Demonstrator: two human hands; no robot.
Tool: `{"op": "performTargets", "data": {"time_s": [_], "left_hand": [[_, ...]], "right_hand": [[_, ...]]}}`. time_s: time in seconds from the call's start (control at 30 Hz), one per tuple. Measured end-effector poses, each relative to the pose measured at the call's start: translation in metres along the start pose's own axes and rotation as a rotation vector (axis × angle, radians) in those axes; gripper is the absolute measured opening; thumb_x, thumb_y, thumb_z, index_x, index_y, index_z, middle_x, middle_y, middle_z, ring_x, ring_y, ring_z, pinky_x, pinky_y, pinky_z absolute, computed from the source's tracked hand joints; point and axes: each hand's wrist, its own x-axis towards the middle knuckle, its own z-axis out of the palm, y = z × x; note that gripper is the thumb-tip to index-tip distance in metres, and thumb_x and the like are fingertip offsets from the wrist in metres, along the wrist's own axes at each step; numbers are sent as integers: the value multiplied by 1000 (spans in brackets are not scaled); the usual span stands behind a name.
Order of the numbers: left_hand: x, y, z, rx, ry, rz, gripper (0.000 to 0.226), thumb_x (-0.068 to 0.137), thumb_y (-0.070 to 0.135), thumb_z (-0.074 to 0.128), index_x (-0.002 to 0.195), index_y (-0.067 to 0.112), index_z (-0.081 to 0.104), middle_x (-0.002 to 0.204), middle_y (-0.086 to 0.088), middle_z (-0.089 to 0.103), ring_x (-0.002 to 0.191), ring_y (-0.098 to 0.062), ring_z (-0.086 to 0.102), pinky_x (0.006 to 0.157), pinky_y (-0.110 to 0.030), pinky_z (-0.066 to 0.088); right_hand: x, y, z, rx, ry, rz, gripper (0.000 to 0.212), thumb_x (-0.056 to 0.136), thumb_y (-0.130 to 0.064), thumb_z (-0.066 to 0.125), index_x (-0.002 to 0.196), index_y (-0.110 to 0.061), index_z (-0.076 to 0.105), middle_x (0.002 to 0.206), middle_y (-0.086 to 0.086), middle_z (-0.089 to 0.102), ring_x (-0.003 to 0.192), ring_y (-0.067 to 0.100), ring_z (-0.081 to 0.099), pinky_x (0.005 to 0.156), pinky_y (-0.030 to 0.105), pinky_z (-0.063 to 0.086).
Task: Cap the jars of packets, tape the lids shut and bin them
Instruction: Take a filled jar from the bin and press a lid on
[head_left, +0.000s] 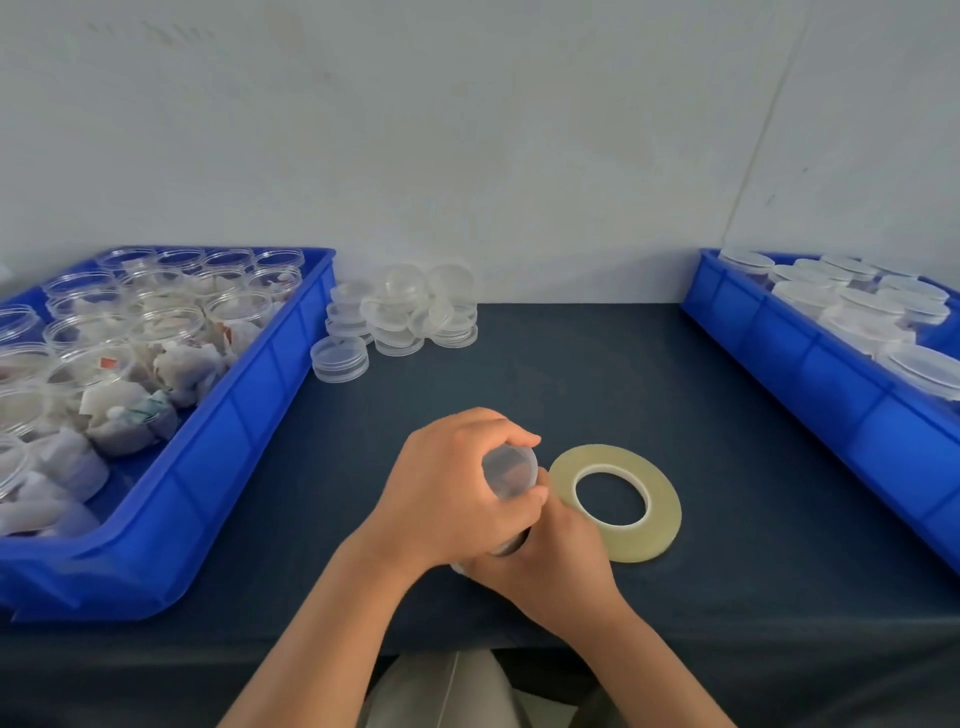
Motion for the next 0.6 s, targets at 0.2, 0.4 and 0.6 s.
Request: {"op": "performTargets", "data": {"time_s": [0.2,0.4,0.6], "left_hand": [[1,-7,-6,2,-83,25,47,80,53,80,125,41,72,126,32,64,122,12,52,97,1,31],[0,-7,-9,60,-165,28,59,77,71,64,134,54,62,150,38,48,141,14,36,104,-6,25],[1,-7,-10,82,-211,51,62,81,70,72,140,59,56,160,34,38,147,13,20,104,-2,11]], "right_hand": [[-1,-8,-13,55,-122,64,73,64,-79,79,120,-58,36,114,-46,56,103,-19,57,76,4,48],[-7,7,-59,-35,-233,5,63,74,-83,69,131,-67,46,129,-40,59,116,-11,57,87,16,50],[-13,44,-91,-625,-338,87,58,105,-65,42,154,-35,46,162,-17,44,151,7,37,130,37,-5]]}}
